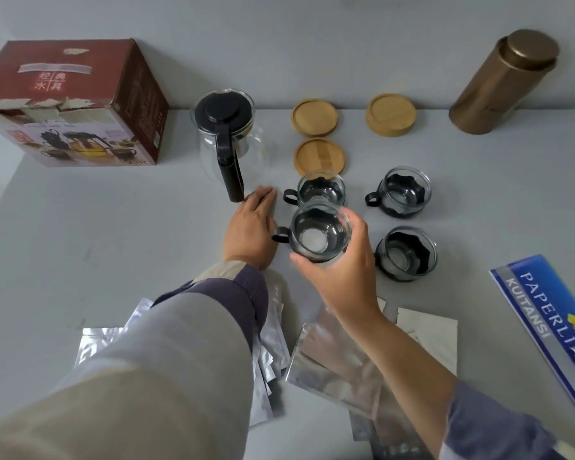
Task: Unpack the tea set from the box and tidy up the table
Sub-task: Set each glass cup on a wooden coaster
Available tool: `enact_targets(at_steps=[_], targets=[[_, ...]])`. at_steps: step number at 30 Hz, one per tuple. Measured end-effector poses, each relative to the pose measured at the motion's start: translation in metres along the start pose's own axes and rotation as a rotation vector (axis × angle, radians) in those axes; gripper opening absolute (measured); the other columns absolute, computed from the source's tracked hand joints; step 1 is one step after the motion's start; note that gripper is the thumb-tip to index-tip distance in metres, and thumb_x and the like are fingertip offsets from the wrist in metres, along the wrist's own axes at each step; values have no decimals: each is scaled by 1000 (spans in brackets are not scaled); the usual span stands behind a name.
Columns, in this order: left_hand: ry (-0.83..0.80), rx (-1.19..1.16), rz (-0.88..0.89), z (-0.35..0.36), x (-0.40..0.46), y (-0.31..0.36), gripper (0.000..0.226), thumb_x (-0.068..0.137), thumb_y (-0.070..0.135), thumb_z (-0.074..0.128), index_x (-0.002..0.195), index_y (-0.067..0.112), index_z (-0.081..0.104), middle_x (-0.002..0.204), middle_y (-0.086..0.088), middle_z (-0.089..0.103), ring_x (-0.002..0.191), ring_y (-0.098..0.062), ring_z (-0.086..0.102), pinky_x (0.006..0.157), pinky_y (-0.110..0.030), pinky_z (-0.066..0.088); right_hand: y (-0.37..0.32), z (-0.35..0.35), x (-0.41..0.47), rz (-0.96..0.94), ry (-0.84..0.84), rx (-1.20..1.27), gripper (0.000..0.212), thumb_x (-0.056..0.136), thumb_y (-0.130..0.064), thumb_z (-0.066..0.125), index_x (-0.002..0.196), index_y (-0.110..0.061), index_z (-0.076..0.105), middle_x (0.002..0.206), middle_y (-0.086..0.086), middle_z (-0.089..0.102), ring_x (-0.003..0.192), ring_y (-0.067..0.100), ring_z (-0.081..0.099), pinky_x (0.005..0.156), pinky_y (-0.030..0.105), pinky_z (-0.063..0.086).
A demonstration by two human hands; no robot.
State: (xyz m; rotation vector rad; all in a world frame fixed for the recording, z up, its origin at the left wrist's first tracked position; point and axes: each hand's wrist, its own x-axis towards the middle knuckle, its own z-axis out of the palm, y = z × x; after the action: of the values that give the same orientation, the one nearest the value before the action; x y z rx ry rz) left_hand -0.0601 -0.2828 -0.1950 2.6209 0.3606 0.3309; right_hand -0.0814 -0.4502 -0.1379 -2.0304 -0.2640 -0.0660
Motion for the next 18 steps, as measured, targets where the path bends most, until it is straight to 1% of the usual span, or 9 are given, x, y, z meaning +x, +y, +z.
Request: enact_targets(at_steps=[2,3,6,9,12,15,16,18], targets=[[25,-11,-10,1,-1,0,47,88,8,47,134,12,52,139,-1,47,124,-22,48,105,-30,37,-15,-5,24,7,9,27,85,59,-22,89,130,-9,43,123,-3,53,114,8,51,96,6,37],[36,-11,-3,1,-2,0,45,87,9,47,132,11,54,137,-2,49,121,-24,51,103,-32,39,-20,-7,39,11,0,27,85,59,-24,89,129,-11,44,121,-4,53,113,7,51,93,5,37],[55,-1,8,4,-3,-3,46,87,8,49,132,12,55,136,-2,50,119,-23,52,102,-29,39,-30,-11,91,-21,-43,-16,83,59,-27,88,128,-12,45,125,0,51,114,11,50,92,14,38],[49,0,2,5,0,-5,49,85,7,50,133,14,54,138,1,49,121,-20,51,103,-24,36,-31,-2,144,4,-51,-74,82,61,-30,87,128,-14,43,128,3,44,115,11,47,92,16,37],[53,-7,9,6,0,-6,50,84,7,51,133,15,54,137,1,49,122,-19,51,103,-24,36,-21,17,191,42,-49,-113,81,61,-31,86,128,-13,43,128,3,47,118,17,49,97,27,41],[52,-13,12,6,1,-8,51,82,6,50,133,13,54,137,0,50,124,-17,49,105,-23,35,-5,39,227,109,-40,-172,86,57,-40,85,128,-16,44,129,1,50,118,23,50,99,40,43],[52,-14,14,6,1,-8,51,82,6,50,132,13,54,137,0,50,125,-16,48,106,-22,34,-1,44,235,130,-33,-193,87,55,-43,84,129,-17,44,129,1,51,119,24,49,98,43,44],[46,-21,21,7,1,-7,51,82,7,48,133,12,54,137,0,50,125,-15,47,107,-21,33,5,53,248,156,-21,-218,88,54,-46,83,129,-20,45,129,-1,52,120,25,48,98,44,43]])
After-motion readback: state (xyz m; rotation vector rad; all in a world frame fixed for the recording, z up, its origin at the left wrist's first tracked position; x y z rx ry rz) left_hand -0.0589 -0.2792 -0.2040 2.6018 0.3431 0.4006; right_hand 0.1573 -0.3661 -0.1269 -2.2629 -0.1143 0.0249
